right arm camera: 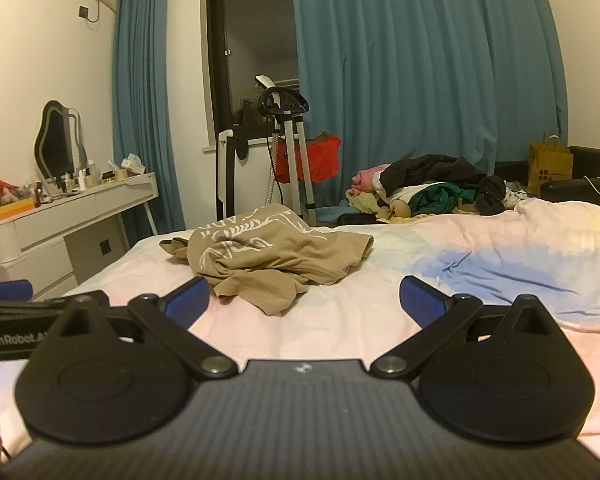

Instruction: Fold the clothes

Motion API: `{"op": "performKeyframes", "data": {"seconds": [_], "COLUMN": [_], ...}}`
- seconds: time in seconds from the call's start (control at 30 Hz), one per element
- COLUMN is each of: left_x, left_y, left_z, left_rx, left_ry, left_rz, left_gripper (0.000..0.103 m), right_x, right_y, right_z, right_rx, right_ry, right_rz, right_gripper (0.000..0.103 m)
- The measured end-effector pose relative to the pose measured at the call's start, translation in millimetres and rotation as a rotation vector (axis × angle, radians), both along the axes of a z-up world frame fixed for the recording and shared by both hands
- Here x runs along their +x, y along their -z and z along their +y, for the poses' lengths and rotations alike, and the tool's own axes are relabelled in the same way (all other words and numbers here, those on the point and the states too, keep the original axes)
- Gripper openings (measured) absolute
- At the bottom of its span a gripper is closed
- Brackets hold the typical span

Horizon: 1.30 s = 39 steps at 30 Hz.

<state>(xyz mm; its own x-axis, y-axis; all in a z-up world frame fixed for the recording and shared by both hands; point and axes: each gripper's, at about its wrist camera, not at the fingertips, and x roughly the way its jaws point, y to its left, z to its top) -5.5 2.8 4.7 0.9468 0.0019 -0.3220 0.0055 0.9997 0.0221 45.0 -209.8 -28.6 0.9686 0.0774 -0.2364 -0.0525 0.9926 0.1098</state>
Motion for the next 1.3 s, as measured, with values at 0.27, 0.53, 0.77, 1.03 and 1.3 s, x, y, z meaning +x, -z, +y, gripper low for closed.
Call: {"op": "performKeyframes", "data": {"seconds": [0.27,0.53,0.77,1.03,1.3], "left_x": [6.8,10.1,10.8,23.3,115.5], "left_y": [3.9,6.6,7.6,8.4,16.1], "left_z": [0.4,0.0,3.8,2.2,-19.3], "left_rx": [-0.001,0.001,-0.019,-0.079,-0.143], "left_ry": [0.0,-0.003,-0.007,0.029,0.122], "left_rz": [0.004,0.006,0.015,0.076,0.165], "left_gripper": [0.103,0.103,0.103,0.098,0.088], "right_x": [-0.6,-4.9,-9.1,-15.4,47.5], "right_y": [-0.1,-2.4,-6.5,-21.1,-51.4], "right_z": [-0.8,-2.5,-4.8,-18.1,-51.0], "right_rx": [0.012,0.02,-0.008,0.019,0.155], "right_ry": [-0.003,-0.004,0.051,0.145,0.133], "right_rz": [-0.001,-0.003,-0.025,-0.14,-0.051], "right_gripper": [0.103,0.103,0.103,0.103,0.103]}}
